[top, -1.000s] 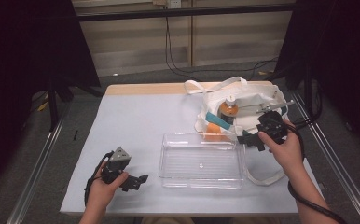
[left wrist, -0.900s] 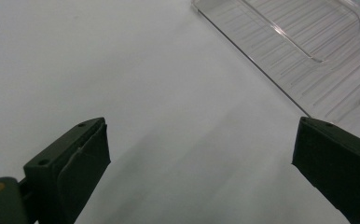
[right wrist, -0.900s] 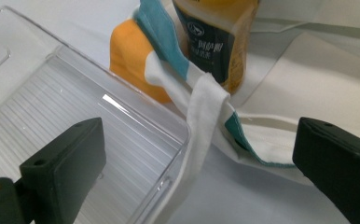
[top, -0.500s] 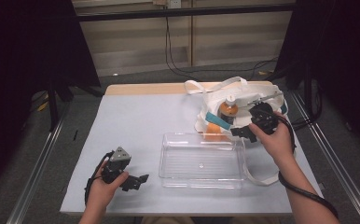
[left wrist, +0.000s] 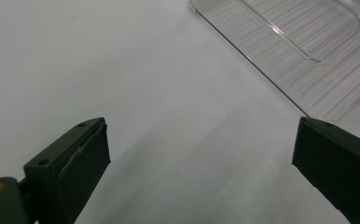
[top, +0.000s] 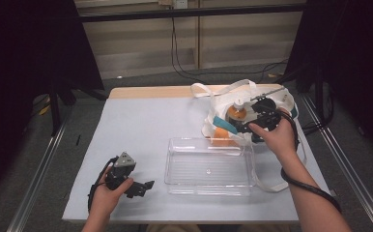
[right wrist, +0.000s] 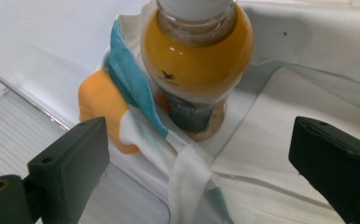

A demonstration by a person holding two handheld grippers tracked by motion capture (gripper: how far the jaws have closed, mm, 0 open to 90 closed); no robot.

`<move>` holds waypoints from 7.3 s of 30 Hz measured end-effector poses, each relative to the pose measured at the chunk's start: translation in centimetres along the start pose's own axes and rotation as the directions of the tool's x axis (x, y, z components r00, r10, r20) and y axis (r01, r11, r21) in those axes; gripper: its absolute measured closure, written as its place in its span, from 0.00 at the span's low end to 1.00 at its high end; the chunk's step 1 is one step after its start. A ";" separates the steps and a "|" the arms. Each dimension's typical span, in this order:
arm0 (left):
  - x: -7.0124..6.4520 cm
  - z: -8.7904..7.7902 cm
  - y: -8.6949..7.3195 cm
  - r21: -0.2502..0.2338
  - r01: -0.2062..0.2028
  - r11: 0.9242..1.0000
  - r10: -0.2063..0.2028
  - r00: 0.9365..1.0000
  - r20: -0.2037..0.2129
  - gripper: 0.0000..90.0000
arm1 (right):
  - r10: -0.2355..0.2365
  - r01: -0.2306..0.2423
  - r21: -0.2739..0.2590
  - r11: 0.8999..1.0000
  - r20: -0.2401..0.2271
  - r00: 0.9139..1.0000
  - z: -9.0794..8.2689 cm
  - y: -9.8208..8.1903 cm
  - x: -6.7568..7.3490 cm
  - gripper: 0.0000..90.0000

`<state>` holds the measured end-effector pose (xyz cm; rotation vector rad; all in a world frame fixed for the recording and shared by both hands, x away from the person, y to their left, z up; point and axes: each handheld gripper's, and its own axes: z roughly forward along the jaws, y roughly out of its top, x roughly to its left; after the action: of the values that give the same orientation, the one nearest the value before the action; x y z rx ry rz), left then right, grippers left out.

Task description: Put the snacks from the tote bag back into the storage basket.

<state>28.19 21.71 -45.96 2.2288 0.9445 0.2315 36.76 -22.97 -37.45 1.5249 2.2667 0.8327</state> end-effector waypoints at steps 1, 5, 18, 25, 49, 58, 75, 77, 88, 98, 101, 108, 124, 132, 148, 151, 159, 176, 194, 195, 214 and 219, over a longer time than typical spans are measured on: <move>0.0 0.0 0.0 0.001 0.000 1.000 0.000 1.000 0.000 0.04 | 0.004 -0.004 0.002 1.000 0.009 1.000 0.1 0.1 0.0 0.06; 0.0 0.0 0.0 0.000 -0.002 1.000 0.002 1.000 0.001 0.04 | 0.016 -0.016 0.004 1.000 0.023 1.000 0.5 0.7 0.1 0.08; 0.0 0.2 0.0 0.010 -0.005 1.000 0.005 1.000 0.006 0.04 | 0.055 -0.056 0.010 0.998 0.067 0.996 1.6 1.8 0.2 0.12; 0.0 0.2 0.0 0.017 -0.013 1.000 0.013 1.000 0.010 0.04 | 0.047 -0.049 0.026 0.998 0.077 0.996 2.1 2.5 0.8 0.13; 0.1 0.3 -0.1 0.017 -0.017 1.000 0.017 1.000 0.013 0.04 | 0.066 -0.073 0.060 0.996 0.112 0.992 4.1 4.6 1.8 0.21; 0.0 0.4 0.0 0.014 -0.013 1.000 0.013 1.000 0.012 0.05 | 0.097 -0.108 0.080 0.991 0.135 0.986 4.4 4.8 1.6 0.24; -0.1 0.5 0.0 0.023 -0.017 1.000 0.017 1.000 0.014 0.05 | 0.110 -0.125 0.102 0.987 0.147 0.983 5.0 5.1 1.6 0.29; 0.0 0.5 0.0 0.023 -0.019 1.000 0.019 1.000 0.017 0.05 | 0.125 -0.142 0.107 0.984 0.153 0.980 5.0 5.1 1.6 0.31; 0.0 0.4 0.0 0.024 -0.015 1.000 0.014 1.000 0.013 0.05 | 0.127 -0.146 0.118 0.982 0.155 0.980 5.1 5.2 1.5 0.33; 0.1 0.3 0.0 0.022 -0.017 1.000 0.016 1.000 0.009 0.05 | 0.137 -0.165 0.169 0.972 0.163 0.977 4.8 5.6 1.6 0.33; 0.2 0.3 0.0 0.024 -0.032 0.999 0.032 1.000 0.002 0.05 | 0.126 -0.156 0.192 0.969 0.157 0.979 4.8 5.8 1.6 0.34; 0.1 0.4 0.0 0.026 -0.022 0.999 0.022 1.000 0.010 0.05 | 0.127 -0.159 0.225 0.961 0.152 0.980 4.5 5.9 1.2 0.34; -0.1 0.5 0.2 0.028 -0.025 0.999 0.025 1.000 0.014 0.04 | 0.119 -0.148 0.252 0.956 0.127 0.985 2.4 6.9 0.2 0.34; 0.0 0.4 0.1 0.012 -0.024 1.000 0.024 1.000 0.010 0.04 | 0.120 -0.153 0.266 0.952 0.136 0.983 1.0 7.5 -0.3 0.34; 0.0 0.3 0.2 0.024 -0.024 0.999 0.024 1.000 0.018 0.04 | 0.093 -0.126 0.294 0.947 0.125 0.988 -1.1 8.4 -0.5 0.34; 0.0 0.2 0.2 0.021 -0.021 1.000 0.021 1.000 0.016 0.04 | 0.088 -0.120 0.297 0.947 0.121 0.989 -1.7 8.8 -0.5 0.34; 0.0 0.1 0.2 0.013 -0.022 1.000 0.022 0.999 0.026 0.04 | 0.084 -0.119 0.307 0.944 0.126 0.988 -2.8 9.3 -0.4 0.34; 0.0 0.0 0.3 0.020 -0.021 1.000 0.021 1.000 0.019 0.04 | 0.084 -0.119 0.325 0.938 0.121 0.989 -5.0 10.2 -0.3 0.34; -0.1 0.1 0.3 0.027 -0.027 0.999 0.026 0.999 0.020 0.04 | 0.082 -0.112 0.359 0.927 0.096 0.992 -5.7 9.9 0.0 0.34; -0.1 0.1 0.3 0.030 -0.032 0.999 0.032 0.999 0.022 0.04 | 0.080 -0.110 0.359 0.927 0.097 0.992 -5.7 9.9 0.0 0.34; -0.1 0.3 0.2 0.034 -0.024 0.999 0.023 0.999 0.028 0.04 | 0.034 -0.056 0.356 0.933 0.069 0.997 -6.9 9.4 0.9 0.34; -0.1 0.3 0.2 0.036 -0.030 0.999 0.029 0.999 0.029 0.04 | 0.022 -0.042 0.364 0.930 0.057 0.998 -7.1 9.1 1.1 0.34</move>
<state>28.38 21.43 -46.02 2.2748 0.9082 0.1973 39.38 -21.61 -26.23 1.7156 2.4642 0.3823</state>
